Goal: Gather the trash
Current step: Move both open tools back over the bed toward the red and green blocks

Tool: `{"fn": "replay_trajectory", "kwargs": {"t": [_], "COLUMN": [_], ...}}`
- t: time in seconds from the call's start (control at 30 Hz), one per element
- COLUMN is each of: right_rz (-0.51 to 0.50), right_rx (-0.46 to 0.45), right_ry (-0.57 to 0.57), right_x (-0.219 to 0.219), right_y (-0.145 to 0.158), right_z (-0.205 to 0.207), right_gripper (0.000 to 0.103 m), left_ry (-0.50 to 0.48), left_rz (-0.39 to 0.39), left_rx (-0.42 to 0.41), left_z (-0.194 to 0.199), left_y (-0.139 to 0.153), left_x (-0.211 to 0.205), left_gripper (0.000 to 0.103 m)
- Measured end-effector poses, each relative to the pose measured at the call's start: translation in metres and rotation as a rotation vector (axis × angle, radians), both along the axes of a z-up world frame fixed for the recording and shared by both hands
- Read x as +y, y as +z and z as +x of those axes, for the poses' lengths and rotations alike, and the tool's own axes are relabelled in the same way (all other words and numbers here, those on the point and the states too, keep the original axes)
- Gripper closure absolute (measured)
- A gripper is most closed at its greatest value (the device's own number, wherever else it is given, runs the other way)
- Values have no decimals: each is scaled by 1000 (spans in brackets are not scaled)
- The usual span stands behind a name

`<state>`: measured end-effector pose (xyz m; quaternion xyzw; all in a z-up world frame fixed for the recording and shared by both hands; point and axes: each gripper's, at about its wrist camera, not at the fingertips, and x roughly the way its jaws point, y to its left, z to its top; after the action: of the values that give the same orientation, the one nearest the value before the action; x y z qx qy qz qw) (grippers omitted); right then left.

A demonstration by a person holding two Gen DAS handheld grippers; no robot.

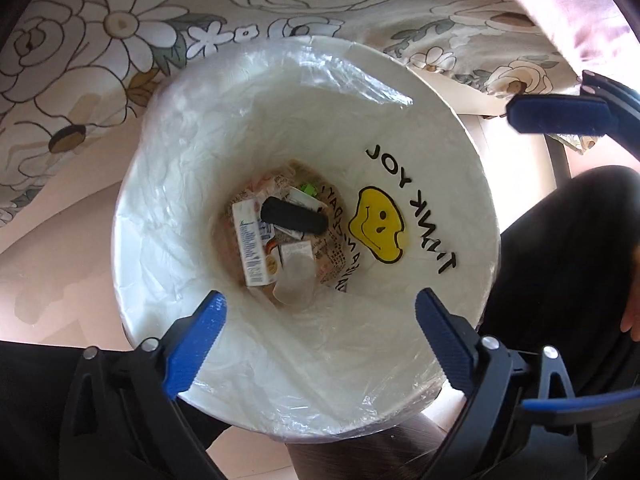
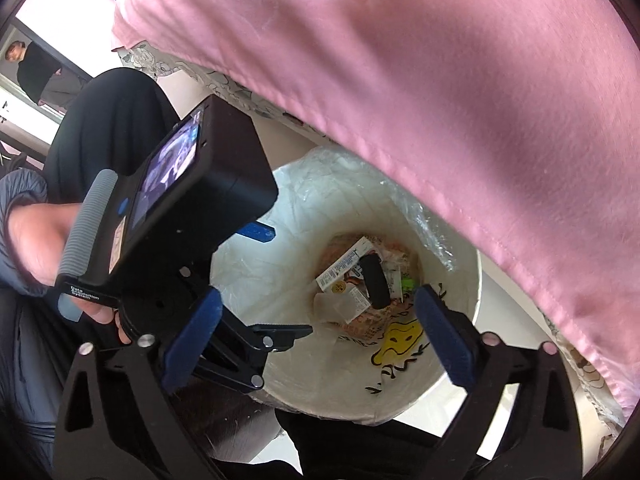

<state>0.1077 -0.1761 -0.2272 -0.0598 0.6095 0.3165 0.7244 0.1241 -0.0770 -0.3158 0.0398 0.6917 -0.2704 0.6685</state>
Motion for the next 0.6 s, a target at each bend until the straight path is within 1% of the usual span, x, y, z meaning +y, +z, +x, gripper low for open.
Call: {"fn": "replay_trajectory", "kwargs": {"t": [0.2, 0.43, 0.5, 0.6], "right_rz": [-5, -4, -3, 9], "right_rx": [0, -10, -20, -48], "right_ry": [-3, -13, -15, -32], "right_x": [2, -8, -9, -14], "right_y": [-1, 0, 2, 9], "right_z": [3, 2, 1, -4], "right_gripper": [7, 7, 7, 7], "left_ry": [-14, -8, -8, -13], "left_rz": [5, 14, 14, 3], "left_rx": [3, -4, -13, -54], "left_z": [-1, -1, -2, -7], "left_y": [0, -4, 3, 17], "left_x": [3, -3, 0, 4], "left_gripper": [4, 4, 4, 4]}}
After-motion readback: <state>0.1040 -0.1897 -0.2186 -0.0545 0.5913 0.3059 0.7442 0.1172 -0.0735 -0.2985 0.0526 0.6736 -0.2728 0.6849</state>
